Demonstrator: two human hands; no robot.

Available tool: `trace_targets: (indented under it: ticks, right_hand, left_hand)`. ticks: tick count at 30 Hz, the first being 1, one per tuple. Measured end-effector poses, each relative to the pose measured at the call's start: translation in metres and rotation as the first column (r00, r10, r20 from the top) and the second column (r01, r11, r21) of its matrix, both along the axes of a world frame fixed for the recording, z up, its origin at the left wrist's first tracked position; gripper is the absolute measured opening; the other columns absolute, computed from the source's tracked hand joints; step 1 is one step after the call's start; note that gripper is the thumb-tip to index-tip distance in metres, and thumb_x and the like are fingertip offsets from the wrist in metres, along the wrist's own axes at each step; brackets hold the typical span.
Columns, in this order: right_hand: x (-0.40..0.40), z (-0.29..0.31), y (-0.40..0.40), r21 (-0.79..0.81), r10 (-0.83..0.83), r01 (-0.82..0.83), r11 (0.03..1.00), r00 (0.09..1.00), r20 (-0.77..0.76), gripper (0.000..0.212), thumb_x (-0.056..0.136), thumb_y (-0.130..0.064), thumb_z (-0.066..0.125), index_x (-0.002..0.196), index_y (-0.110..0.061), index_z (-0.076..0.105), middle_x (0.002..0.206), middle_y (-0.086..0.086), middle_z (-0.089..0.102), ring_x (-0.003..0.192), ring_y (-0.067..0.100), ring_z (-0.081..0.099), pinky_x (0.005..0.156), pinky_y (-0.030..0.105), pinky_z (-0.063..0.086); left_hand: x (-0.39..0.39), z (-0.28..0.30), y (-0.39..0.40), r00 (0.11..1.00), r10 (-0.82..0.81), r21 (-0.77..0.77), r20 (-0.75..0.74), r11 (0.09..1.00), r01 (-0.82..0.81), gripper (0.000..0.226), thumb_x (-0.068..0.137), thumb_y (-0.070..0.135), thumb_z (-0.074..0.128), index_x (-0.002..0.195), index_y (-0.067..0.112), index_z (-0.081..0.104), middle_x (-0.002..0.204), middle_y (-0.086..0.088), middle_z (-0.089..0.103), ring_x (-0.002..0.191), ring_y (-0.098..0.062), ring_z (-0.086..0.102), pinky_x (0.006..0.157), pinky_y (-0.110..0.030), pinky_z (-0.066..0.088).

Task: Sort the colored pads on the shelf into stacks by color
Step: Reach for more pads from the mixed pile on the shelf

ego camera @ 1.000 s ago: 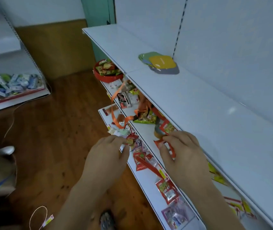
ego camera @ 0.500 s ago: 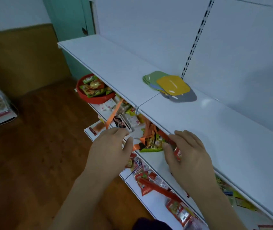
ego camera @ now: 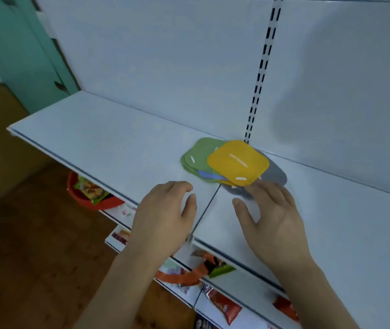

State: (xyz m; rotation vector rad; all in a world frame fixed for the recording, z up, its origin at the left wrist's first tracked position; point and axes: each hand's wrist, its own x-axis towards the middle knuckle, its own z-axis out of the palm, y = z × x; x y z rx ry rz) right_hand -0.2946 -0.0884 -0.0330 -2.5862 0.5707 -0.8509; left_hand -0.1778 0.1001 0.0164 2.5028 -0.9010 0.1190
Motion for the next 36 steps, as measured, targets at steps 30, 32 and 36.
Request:
trace_targets:
  ticks: [30,32,36]
  right_hand:
    - [0.033,0.009,0.042,0.377,-0.622,0.608,0.699,0.777,-0.1,0.049,0.097,-0.047,0.065,0.14,-0.024,0.058,0.133,-0.011,0.067,0.12,0.012,0.063,0.099,0.03,0.049]
    - [0.035,0.023,0.05,0.634,-0.689,0.54,0.554,0.724,-0.014,0.062,0.091,-0.055,0.064,0.146,-0.029,0.053,0.126,-0.018,0.07,0.11,0.002,0.067,0.094,0.031,0.055]
    - [0.033,0.038,0.057,0.911,-0.667,0.246,0.33,0.744,0.041,0.06,0.082,-0.058,0.071,0.135,-0.029,0.065,0.093,-0.004,0.078,0.075,0.018,0.071,0.065,0.038,0.058]
  left_hand:
    - [0.108,0.005,-0.098,0.684,-0.575,-0.577,-0.449,0.771,0.269,0.024,0.093,0.009,0.073,0.088,0.014,0.05,0.074,0.008,0.049,0.064,0.006,0.05,0.06,-0.007,0.04]
    - [0.105,0.004,-0.092,0.546,-0.641,-0.653,-0.54,0.728,0.208,0.032,0.093,0.011,0.075,0.084,0.019,0.045,0.068,0.013,0.043,0.057,0.0,0.043,0.058,-0.012,0.039]
    - [0.096,-0.006,-0.089,0.374,-0.717,-0.708,-0.588,0.68,0.19,0.029,0.087,0.025,0.071,0.083,0.024,0.043,0.064,0.018,0.039,0.063,-0.005,0.038,0.061,-0.019,0.036]
